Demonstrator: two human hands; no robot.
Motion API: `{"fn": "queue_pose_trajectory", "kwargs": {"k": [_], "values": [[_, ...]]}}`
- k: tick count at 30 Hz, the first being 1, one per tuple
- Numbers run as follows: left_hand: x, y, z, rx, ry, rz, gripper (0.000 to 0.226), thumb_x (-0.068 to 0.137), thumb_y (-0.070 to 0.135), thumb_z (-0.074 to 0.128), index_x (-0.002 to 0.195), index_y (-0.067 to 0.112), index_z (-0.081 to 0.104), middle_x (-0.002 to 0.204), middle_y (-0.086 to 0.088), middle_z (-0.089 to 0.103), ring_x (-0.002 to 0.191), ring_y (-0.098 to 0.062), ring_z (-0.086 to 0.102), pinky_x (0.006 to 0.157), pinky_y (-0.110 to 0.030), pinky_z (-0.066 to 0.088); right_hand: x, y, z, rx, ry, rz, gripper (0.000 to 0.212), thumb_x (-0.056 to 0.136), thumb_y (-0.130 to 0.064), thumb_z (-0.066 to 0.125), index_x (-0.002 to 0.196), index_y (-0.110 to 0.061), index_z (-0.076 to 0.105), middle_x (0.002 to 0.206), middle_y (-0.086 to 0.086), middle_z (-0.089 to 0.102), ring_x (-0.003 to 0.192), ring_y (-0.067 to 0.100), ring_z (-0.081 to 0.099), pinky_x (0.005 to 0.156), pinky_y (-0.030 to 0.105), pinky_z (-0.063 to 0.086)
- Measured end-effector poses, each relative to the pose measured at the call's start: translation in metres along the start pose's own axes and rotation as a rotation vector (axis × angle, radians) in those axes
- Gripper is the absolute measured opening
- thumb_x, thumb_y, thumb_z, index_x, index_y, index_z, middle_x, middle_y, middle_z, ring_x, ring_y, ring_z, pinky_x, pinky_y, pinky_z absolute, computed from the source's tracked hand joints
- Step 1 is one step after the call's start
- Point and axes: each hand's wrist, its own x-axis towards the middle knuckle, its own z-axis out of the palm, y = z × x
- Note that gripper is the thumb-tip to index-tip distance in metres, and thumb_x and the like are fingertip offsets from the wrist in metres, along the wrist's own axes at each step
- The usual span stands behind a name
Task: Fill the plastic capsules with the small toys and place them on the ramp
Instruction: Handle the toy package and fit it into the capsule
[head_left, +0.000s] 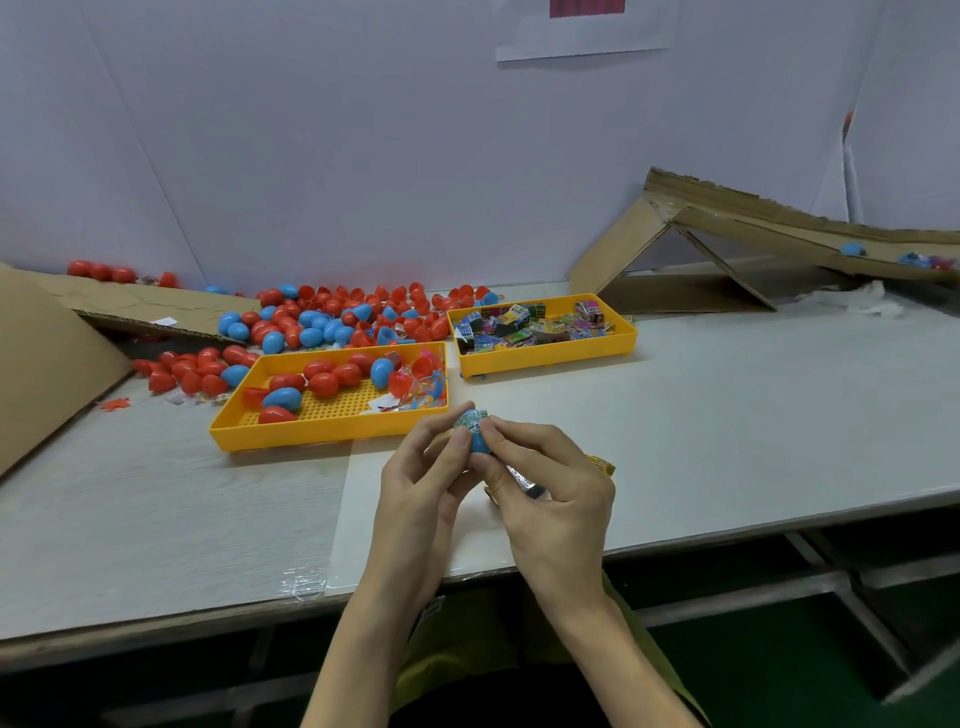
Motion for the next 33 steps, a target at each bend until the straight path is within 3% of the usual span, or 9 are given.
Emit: {"fn": "queue_pose_trajectory", "kwargs": {"k": [7,12,14,18,21,25,28,33], "values": [[-0.002,0.0,0.0,-0.005,-0.03,-0.001,0.028,0.087,0.018,0.068,0.114,0.011,0.069,0.106,-0.007,0.075,0.103,-0.02,0.071,0.079,-0.024,0.057,0.0,0.0,0.0,-0.003,0.018,0.009,0.031,0.078,-0.014,0.077,0.109,-0.009,0.075,0.106,-0.007,0.072,0.101,0.001,0.068,0.085,0.013,0.053],[-0.001,0.002,-0.001,-0.014,-0.037,-0.015,0.03,0.086,0.019,0.061,0.111,0.021,0.077,0.111,-0.009,0.073,0.101,-0.02,0.07,0.08,-0.027,0.058,0.005,-0.001,-0.005,0.134,-0.007,0.183,0.015,0.084,-0.016,0.077,0.099,-0.017,0.079,0.103,-0.007,0.074,0.099,0.01,0.07,0.081,0.022,0.056],[-0.002,0.003,-0.001,0.013,-0.053,-0.027,0.033,0.087,0.022,0.059,0.117,0.022,0.075,0.115,-0.01,0.07,0.101,-0.02,0.067,0.082,-0.027,0.057,0.01,-0.003,-0.008,0.233,-0.023,0.294,0.017,0.088,-0.021,0.069,0.104,-0.023,0.075,0.108,-0.006,0.072,0.098,0.015,0.071,0.078,0.024,0.057],[-0.001,0.002,0.0,0.066,-0.054,-0.047,0.04,0.088,0.031,0.056,0.127,0.028,0.069,0.12,-0.012,0.067,0.102,-0.024,0.061,0.088,-0.035,0.052,0.015,-0.004,-0.009,0.206,-0.129,0.36,0.026,0.092,-0.032,0.062,0.117,-0.037,0.064,0.12,-0.016,0.066,0.105,0.01,0.067,0.08,0.022,0.057],[-0.001,-0.001,0.001,0.088,-0.041,-0.019,0.042,0.09,0.037,0.054,0.129,0.033,0.066,0.114,-0.009,0.07,0.101,-0.021,0.063,0.087,-0.036,0.052,0.015,-0.005,-0.008,0.229,-0.174,0.373,0.025,0.093,-0.031,0.062,0.118,-0.034,0.065,0.117,-0.016,0.067,0.108,0.011,0.066,0.082,0.029,0.059],[0.0,-0.001,0.001,0.067,0.035,-0.006,0.036,0.088,0.041,0.06,0.115,0.019,0.067,0.098,-0.006,0.071,0.088,-0.016,0.067,0.072,-0.027,0.057,0.015,-0.005,-0.009,0.232,-0.209,0.377,0.016,0.094,-0.021,0.065,0.109,-0.024,0.069,0.104,-0.013,0.071,0.102,0.014,0.069,0.082,0.04,0.06],[0.001,-0.003,0.002,0.11,0.072,0.001,0.036,0.092,0.045,0.059,0.099,0.01,0.063,0.091,-0.007,0.067,0.081,-0.015,0.064,0.07,-0.028,0.055,0.016,-0.005,-0.01,0.23,-0.219,0.383,0.018,0.091,-0.013,0.069,0.105,-0.025,0.067,0.102,-0.014,0.071,0.099,0.01,0.069,0.081,0.038,0.06],[0.0,-0.002,0.003,0.09,0.089,0.038,0.029,0.099,0.037,0.048,0.096,0.018,0.07,0.079,-0.01,0.069,0.068,-0.015,0.063,0.061,-0.023,0.051,0.015,-0.004,-0.012,0.318,-0.147,0.392,0.023,0.087,-0.019,0.069,0.108,-0.026,0.069,0.102,-0.008,0.073,0.093,0.014,0.071,0.076,0.027,0.058]]}}
